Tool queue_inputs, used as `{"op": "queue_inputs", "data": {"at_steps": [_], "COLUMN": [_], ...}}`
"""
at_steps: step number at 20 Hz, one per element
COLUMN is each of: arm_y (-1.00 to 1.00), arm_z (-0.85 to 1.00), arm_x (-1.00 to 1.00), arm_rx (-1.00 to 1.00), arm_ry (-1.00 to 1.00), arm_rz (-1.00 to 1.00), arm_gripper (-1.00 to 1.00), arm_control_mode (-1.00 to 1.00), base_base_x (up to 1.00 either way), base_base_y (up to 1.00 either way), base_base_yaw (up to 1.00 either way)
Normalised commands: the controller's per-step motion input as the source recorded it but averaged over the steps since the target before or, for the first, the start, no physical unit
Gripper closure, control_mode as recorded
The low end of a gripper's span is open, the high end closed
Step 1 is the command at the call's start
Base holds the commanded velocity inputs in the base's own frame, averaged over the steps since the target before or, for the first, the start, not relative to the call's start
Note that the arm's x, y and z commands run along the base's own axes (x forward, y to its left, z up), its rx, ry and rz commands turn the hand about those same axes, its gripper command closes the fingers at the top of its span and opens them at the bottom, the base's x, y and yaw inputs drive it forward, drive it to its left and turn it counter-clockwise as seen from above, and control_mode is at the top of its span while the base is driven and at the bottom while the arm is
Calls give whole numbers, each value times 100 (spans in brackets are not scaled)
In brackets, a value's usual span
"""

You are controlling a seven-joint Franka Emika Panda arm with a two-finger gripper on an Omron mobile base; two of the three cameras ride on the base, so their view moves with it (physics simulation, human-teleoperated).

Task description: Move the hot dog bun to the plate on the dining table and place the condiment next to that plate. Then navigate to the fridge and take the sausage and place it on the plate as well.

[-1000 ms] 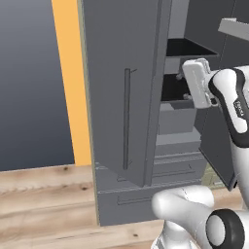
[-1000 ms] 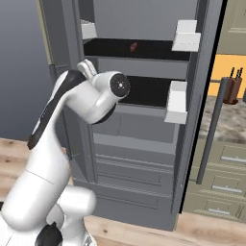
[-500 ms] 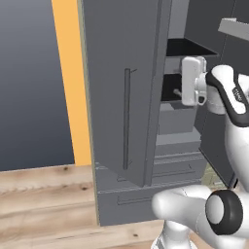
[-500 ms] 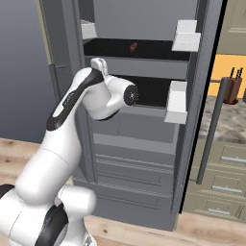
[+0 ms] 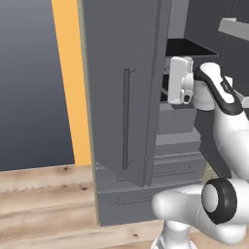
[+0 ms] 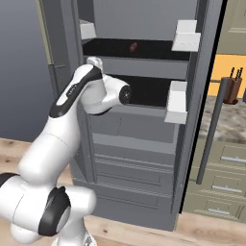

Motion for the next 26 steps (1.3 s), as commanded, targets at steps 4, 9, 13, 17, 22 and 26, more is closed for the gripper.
{"op": "queue_inputs", "data": {"at_steps": [4,9,13,17,22,26], "arm_y": [62,74,83,86,86,71], "arm_z": [0,0,0,0,0,0], "arm_x": [-12,-27,-22,-12,-10,-19], "arm_rx": [0,0,0,0,0,0], "arm_ry": [1,2,5,10,12,8], "arm_rz": [11,14,12,9,8,4], "arm_gripper": [-100,-100,-100,-100,-100,-100], "arm_control_mode": [-100,-100,-100,-100,-100,-100], "base_base_x": [0,0,0,0,0,0], "base_base_y": [0,0,0,0,0,0], "base_base_yaw": [0,0,0,0,0,0]}}
